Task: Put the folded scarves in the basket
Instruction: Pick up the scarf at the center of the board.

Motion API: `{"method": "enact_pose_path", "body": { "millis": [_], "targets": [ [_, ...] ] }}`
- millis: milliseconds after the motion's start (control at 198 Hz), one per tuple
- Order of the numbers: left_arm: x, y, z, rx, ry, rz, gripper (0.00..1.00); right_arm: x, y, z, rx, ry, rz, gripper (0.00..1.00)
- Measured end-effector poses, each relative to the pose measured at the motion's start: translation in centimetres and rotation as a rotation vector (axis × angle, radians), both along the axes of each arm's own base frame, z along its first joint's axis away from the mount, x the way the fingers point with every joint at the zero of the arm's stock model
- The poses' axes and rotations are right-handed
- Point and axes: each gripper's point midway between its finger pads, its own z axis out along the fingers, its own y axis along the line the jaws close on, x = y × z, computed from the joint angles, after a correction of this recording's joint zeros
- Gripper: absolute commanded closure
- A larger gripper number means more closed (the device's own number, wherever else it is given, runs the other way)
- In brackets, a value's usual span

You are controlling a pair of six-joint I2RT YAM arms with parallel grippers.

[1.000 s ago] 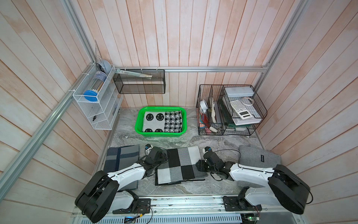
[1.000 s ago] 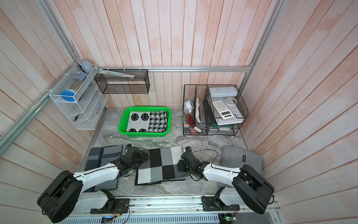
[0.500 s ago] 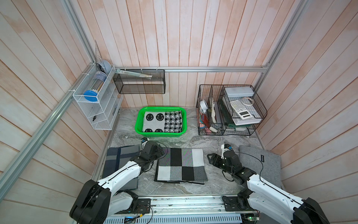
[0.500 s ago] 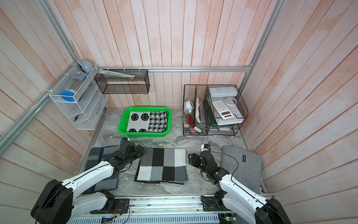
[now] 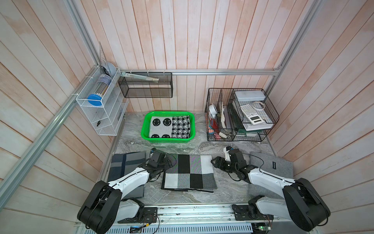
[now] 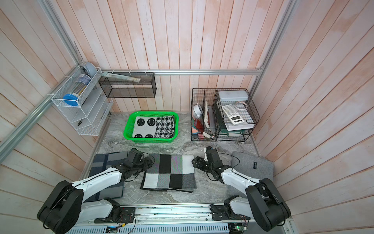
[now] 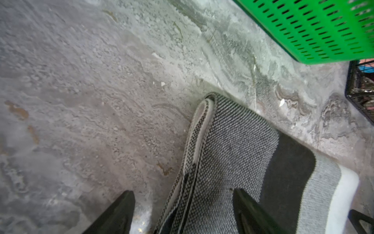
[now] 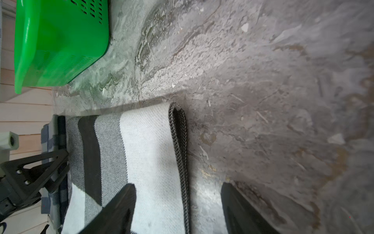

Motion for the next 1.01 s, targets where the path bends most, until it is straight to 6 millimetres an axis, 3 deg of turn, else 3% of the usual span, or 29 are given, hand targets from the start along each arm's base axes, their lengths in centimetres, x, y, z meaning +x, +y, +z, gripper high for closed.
{"method": "enact_pose_path", "body": {
  "millis": [349,592,739,775,851,926,967,1013],
  "targets": [
    [1.0,-0.7,-0.2,-0.022,-0.028,-0.010,0.26,0.7,1.8,-0.7,-0.010,0.015,0.068,0.28],
    [1.4,-1.6,-0.3,-0.075,-0.052,-0.021,0.42,0.4,4.9,-0.8,0.011,0.005,0.134,0.34],
    [1.2,-2.4,-0.6,-0.120,-0.058,-0.048,0.61,0.4,5.9,-1.1,0.024,0.011,0.143,0.52],
    [1.1,-2.6,-0.7,-0.131,-0.058,-0.053,0.64,0.3,5.9,-1.2,0.024,0.017,0.140,0.61],
    [1.0,-2.9,-0.8,-0.152,-0.056,-0.063,0.82,0.2,5.9,-1.6,0.017,0.032,0.137,0.81],
    [0.8,-3.2,-0.9,-0.172,-0.053,-0.068,0.91,0.1,5.8,-1.7,0.008,0.034,0.141,0.99],
    [0.8,-3.3,-0.8,-0.181,-0.058,-0.075,1.00,0.1,5.8,-1.6,0.009,0.032,0.141,1.00],
    [0.8,-3.5,-0.6,-0.186,-0.069,-0.088,1.00,0.0,5.7,-1.4,0.011,0.034,0.137,1.00]
  ]
}}
